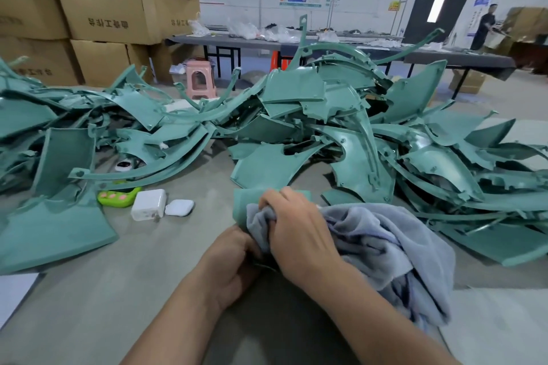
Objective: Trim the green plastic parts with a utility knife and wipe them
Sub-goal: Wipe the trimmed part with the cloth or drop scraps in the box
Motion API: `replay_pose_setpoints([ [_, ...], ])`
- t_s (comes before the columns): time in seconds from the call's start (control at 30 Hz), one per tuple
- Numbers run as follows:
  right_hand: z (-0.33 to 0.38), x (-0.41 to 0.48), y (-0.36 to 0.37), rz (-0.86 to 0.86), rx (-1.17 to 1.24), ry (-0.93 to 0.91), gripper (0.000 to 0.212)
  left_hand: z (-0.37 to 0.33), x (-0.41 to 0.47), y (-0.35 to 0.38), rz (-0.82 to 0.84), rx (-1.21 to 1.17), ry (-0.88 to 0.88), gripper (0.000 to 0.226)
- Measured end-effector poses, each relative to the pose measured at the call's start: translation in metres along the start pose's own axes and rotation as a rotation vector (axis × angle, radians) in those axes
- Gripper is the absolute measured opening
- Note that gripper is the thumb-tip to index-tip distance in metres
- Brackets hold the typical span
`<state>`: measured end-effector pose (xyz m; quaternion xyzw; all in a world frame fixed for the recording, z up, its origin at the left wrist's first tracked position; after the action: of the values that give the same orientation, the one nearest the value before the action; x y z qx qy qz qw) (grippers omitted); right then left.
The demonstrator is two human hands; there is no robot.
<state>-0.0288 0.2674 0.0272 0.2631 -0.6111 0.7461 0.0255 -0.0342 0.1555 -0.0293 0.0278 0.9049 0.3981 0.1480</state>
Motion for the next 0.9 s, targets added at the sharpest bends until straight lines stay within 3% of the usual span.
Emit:
replay_pose_setpoints([
  [0.1,-0.023,0.015,-0.003,-0.025,-0.008,0.095,0.012,-0.003,-0.004,0.006,0.115,-0.025,-0.068,0.055],
  [0.2,-0.02,0.02,-0.002,0.001,0.159,0.198,0.018,-0.003,-0.006,0.009,0.102,-0.027,-0.09,0.056],
  [0.27,-0.003,0.004,0.001,0.034,0.229,-0.021,0.016,0.0,-0.006,0.003,0.036,-0.023,-0.066,0.043],
  [0.37,0.001,-0.01,0.0,0.141,0.084,-0.247,0.025,0.003,-0.003,0.0,0.009,0.002,-0.041,0.04],
  [0.5,-0.044,0.013,-0.011,0.08,-0.094,-0.038,0.017,-0.002,-0.003,0.007,0.055,0.031,-0.055,0.064],
  [0.57,-0.054,0.012,-0.015,0.11,-0.155,0.081,0.017,-0.002,-0.002,0.005,0.044,0.028,-0.048,0.064],
  [0.77,-0.055,-0.028,-0.021,0.392,-0.215,-0.002,0.023,0.0,0.001,0.0,-0.067,0.039,0.016,0.06],
  [0.87,-0.063,-0.019,-0.027,0.463,-0.252,0.041,0.016,0.002,0.004,0.002,-0.089,0.111,0.021,0.054],
  [0.9,-0.061,-0.018,-0.025,0.411,-0.207,0.081,0.016,0.002,0.003,0.005,-0.09,0.142,0.023,0.048],
])
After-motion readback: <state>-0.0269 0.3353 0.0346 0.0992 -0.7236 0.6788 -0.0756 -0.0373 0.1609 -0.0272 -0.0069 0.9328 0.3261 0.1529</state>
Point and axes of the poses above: each hand's wrist, its own x-axis towards the middle knuckle, its own y-axis out of the palm, z = x × y, the point moved 2 cm from there along x, towards the middle knuckle, and after that the axes turned 15 degrees about -x, right-handed, at the moved point
